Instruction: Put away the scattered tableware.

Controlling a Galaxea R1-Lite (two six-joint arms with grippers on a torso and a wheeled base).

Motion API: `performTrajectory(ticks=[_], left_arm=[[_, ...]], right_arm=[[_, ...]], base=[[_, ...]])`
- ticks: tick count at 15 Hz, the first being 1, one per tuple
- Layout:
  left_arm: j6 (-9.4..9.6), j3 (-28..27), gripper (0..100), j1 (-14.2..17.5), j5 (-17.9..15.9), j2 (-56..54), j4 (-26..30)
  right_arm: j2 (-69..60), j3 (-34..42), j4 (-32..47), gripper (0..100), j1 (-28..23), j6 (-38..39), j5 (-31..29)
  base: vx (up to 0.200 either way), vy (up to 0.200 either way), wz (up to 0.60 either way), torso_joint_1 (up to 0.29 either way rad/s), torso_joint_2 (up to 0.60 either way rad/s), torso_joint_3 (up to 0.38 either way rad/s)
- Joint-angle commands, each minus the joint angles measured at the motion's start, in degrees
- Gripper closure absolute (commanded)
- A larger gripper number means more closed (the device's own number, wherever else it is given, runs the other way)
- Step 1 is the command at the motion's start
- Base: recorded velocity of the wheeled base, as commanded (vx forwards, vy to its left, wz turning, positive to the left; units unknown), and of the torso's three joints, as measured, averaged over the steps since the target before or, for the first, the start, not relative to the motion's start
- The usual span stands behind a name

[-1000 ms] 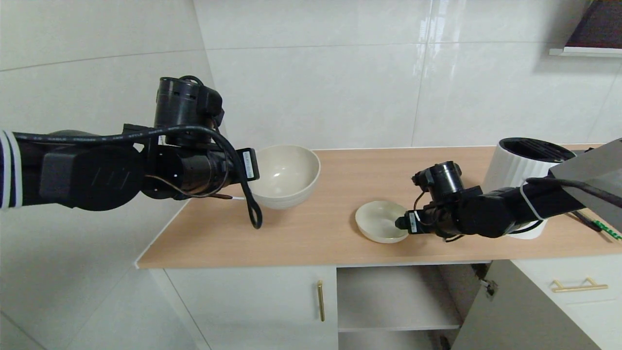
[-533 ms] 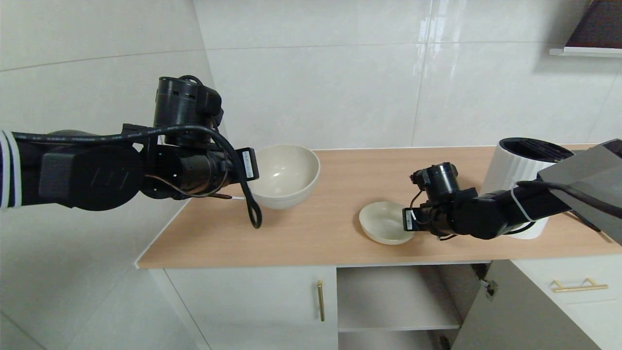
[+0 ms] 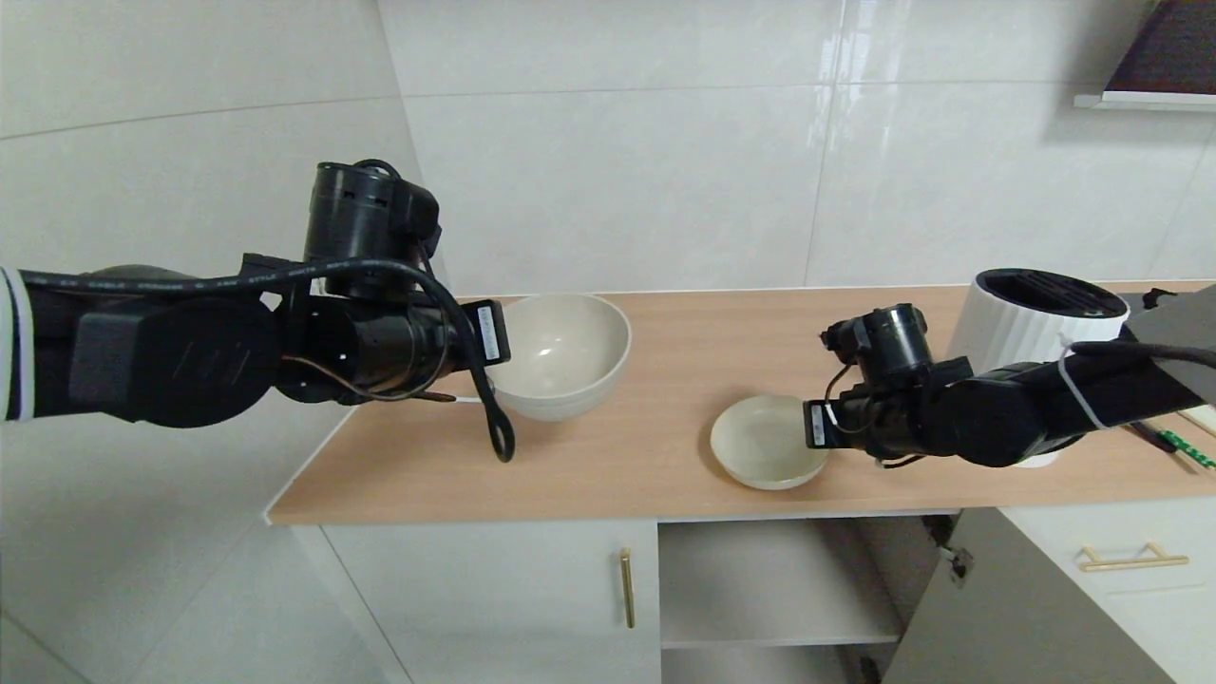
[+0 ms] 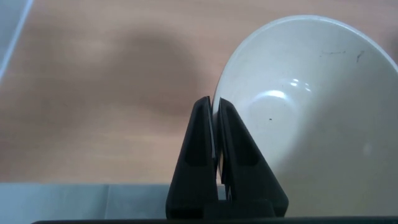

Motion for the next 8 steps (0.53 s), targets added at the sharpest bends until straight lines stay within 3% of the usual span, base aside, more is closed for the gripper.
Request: performTrajectory(ticks=[1, 2, 4, 8], left_arm=[[-0.4, 6.3, 100, -2.8, -0.1, -4.7, -0.2], [-0.05, 10.8, 100, -4.4, -0.1, -7.2, -1.6], [0.83, 14.3, 100, -5.9, 0.0, -9.0, -3.9], [0.3, 23.8, 100, -8.1, 0.0, -10.3, -7.3]], right_arm=[[-15.9, 8.2, 0.1, 100, 1.2, -0.5, 2.2], [-20.3, 10.8, 0.2, 100, 1.3, -0.6, 2.2], [-24.7, 14.4, 0.1, 100, 1.5, -0.6, 2.1], [-29.5, 25.0, -3.1, 100, 4.3, -0.2, 0.4]], base=[[0.0, 0.0, 0.0, 0.0, 0.0, 0.0], [0.0, 0.0, 0.0, 0.0, 0.0, 0.0], [0.0, 0.0, 0.0, 0.0, 0.0, 0.0], [0.0, 0.0, 0.0, 0.0, 0.0, 0.0]])
